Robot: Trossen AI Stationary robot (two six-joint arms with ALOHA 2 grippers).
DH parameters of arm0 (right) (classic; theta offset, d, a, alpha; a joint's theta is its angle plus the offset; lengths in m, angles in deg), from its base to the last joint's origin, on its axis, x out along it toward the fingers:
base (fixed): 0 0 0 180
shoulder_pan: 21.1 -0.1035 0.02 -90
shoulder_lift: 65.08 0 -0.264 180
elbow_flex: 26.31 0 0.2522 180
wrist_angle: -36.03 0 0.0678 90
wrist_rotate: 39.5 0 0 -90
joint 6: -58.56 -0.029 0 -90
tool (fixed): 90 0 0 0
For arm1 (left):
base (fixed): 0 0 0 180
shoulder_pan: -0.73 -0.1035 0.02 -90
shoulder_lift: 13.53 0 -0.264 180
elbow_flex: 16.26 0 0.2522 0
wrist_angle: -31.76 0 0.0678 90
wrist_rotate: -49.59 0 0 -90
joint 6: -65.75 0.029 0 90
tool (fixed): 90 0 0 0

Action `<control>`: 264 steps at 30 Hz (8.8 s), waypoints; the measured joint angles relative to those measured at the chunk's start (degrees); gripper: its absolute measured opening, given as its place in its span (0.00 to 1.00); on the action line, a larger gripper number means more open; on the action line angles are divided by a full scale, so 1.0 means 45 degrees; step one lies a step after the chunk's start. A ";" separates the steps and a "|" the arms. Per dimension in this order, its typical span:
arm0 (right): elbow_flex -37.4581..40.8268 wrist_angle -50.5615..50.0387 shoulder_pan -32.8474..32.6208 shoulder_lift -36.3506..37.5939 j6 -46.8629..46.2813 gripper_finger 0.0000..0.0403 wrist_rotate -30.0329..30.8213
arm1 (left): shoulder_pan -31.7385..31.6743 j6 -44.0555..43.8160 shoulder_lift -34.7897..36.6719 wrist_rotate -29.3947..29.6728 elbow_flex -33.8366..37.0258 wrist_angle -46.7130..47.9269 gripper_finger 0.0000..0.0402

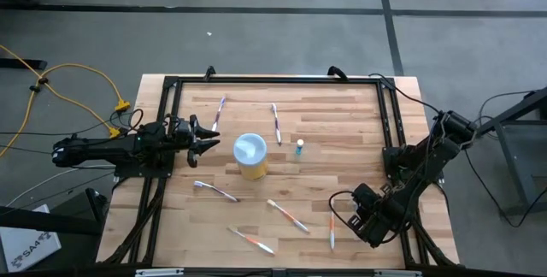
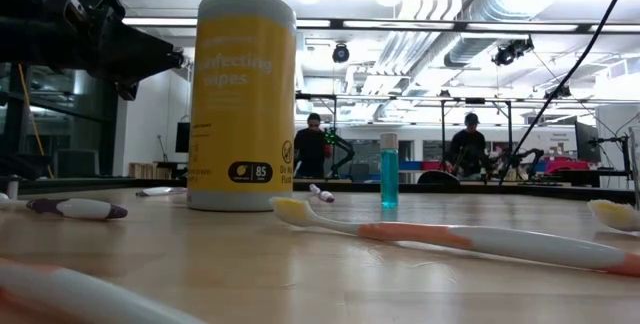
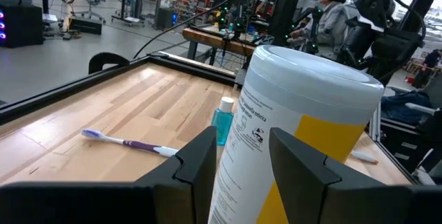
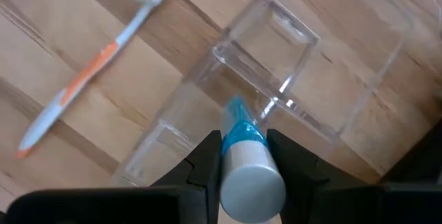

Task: Pick & Place toothbrushing station
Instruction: Put the bottom blue mouthwash in the middle section of the transparent organizer, then put the blue mouthwash in the middle section of the transparent organizer

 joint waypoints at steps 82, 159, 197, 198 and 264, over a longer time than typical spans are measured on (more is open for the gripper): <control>0.0086 0.0066 0.1594 0.3054 0.2124 0.36 -0.0936 | 0.0000 0.0000 -0.0001 0.0049 0.0000 -0.0034 0.32; -0.0108 0.8617 1.2304 0.0716 1.3287 0.40 0.0177 | -0.0005 0.0010 0.0003 -0.0148 0.0000 -0.0005 0.32; -0.7709 -0.0668 1.3265 -0.3682 0.8634 0.22 -0.0830 | -0.0019 0.0311 -0.0428 0.0010 0.0000 0.0335 0.32; -0.7709 -0.0663 1.3255 -0.3682 0.8317 0.22 -0.0844 | -0.0019 0.0300 -0.0451 0.0010 0.0002 0.0329 0.32; -0.7700 -0.0598 1.3299 -0.3730 0.7135 0.03 -0.1695 | -0.0005 -0.0005 -0.0638 -0.0933 0.0000 -0.0641 0.32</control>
